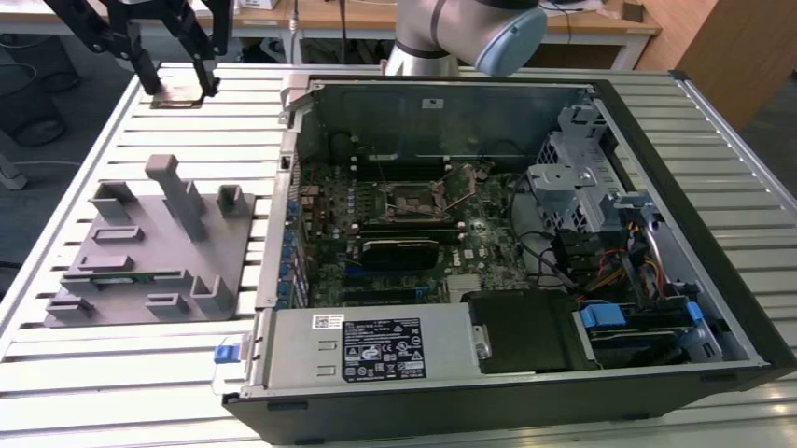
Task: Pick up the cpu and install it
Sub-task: 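Pick up the cpu and move it towards the insertion slot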
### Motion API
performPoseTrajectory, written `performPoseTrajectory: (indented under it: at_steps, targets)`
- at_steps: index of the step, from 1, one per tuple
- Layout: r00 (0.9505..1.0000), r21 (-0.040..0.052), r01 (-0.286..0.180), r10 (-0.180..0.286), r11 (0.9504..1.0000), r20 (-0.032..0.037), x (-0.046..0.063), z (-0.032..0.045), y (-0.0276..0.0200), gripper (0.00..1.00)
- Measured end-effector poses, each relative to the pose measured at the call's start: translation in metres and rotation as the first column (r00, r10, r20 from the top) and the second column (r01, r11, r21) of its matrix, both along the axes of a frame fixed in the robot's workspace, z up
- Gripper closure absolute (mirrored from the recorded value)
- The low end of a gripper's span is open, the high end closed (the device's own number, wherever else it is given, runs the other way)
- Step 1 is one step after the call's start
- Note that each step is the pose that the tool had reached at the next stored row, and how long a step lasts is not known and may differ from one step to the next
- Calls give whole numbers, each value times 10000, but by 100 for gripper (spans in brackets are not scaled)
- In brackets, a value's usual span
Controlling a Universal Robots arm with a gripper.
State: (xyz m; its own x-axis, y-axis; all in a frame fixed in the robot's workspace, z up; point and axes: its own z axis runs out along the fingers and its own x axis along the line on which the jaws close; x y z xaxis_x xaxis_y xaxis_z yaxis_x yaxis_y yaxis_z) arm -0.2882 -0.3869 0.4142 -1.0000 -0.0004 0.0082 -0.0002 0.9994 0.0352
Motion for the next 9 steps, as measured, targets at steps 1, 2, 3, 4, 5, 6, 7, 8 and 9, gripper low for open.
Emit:
performPoseTrajectory:
  at_steps: [1, 2, 3, 4, 5, 6, 7, 8, 9]
  targets:
    - [10000, 0, 1, -1, 10000, -1, 14, 0, 0, 46]
    - [10000, 0, 0, 0, 10000, 0, 30, 0, 0, 46]
    - [10000, 0, 1, -1, 10000, 0, 46, -1, 0, 46]
    - [10000, 0, 0, 0, 10000, -1, 65, -1, 0, 46]
    - [10000, 0, 0, 0, 10000, 1, 84, -1, 0, 46]
    - [10000, -1, 0, 0, 10000, -1, 107, -1, 0, 46]
    - [10000, 0, 1, -1, 10000, 1, 131, -2, 0, 46]
    - [10000, 0, 0, 0, 10000, 0, 161, -2, 0, 46]
    - [10000, 0, 0, 0, 10000, 0, 191, -3, 0, 46]
